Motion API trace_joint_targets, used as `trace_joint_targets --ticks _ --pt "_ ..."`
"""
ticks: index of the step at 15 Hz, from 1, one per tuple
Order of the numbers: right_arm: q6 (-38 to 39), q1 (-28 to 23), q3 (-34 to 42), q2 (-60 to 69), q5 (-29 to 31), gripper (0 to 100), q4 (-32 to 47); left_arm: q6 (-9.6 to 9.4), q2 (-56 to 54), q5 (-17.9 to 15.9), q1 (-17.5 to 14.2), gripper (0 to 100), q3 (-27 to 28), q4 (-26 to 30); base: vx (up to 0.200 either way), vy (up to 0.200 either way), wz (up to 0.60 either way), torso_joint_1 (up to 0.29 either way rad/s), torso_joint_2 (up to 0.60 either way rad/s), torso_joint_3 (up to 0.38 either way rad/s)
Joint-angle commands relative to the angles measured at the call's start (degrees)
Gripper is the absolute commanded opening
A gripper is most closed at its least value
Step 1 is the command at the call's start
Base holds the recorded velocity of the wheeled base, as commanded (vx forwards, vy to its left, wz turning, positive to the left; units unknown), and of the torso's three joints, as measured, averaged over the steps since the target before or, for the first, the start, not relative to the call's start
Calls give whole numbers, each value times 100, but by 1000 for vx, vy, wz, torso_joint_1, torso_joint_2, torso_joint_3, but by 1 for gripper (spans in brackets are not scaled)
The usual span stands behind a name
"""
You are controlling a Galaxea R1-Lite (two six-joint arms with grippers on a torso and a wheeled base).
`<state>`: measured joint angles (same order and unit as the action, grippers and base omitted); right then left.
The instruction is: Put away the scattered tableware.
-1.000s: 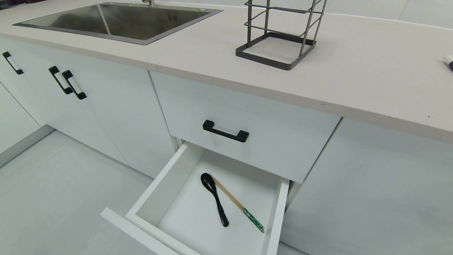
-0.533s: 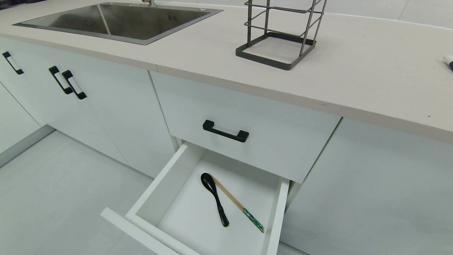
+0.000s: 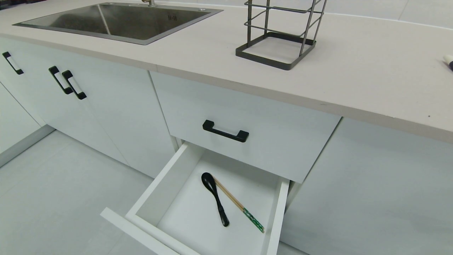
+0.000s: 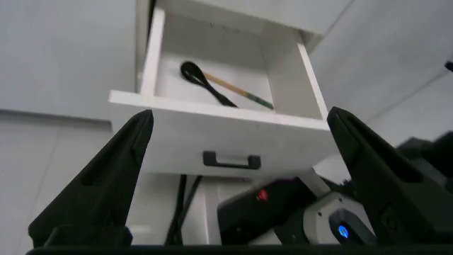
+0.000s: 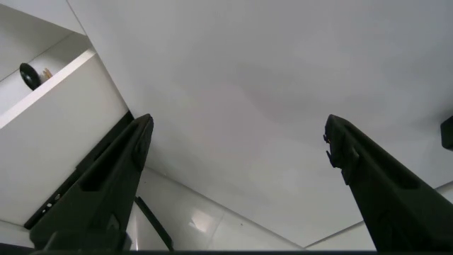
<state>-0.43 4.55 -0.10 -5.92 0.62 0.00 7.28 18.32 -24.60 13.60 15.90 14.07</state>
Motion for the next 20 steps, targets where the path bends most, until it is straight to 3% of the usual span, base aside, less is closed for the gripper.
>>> trace_joint_targets --ticks 1,7,11,15,17,20 --pt "-1 11 1 -32 -1 100 0 -95 664 -1 230 100 -315 -1 0 0 0 0 0 0" --pt "-1 11 1 -32 -1 100 0 -148 2263 8 292 100 -491 -422 0 0 0 0 0 0" --pt "-1 11 1 -32 -1 100 0 -306 2993 25 274 100 -579 -642 0 0 0 0 0 0" --pt "-1 2 1 -32 -1 100 0 -315 3889 439 283 100 -596 -1345 0 0 0 0 0 0" --pt "-1 2 1 -32 -1 100 0 -341 4056 509 309 100 -561 -1407 0 0 0 0 0 0" --pt "-1 2 1 -32 -1 100 0 -684 4452 570 336 100 -517 -1442 0 0 0 0 0 0"
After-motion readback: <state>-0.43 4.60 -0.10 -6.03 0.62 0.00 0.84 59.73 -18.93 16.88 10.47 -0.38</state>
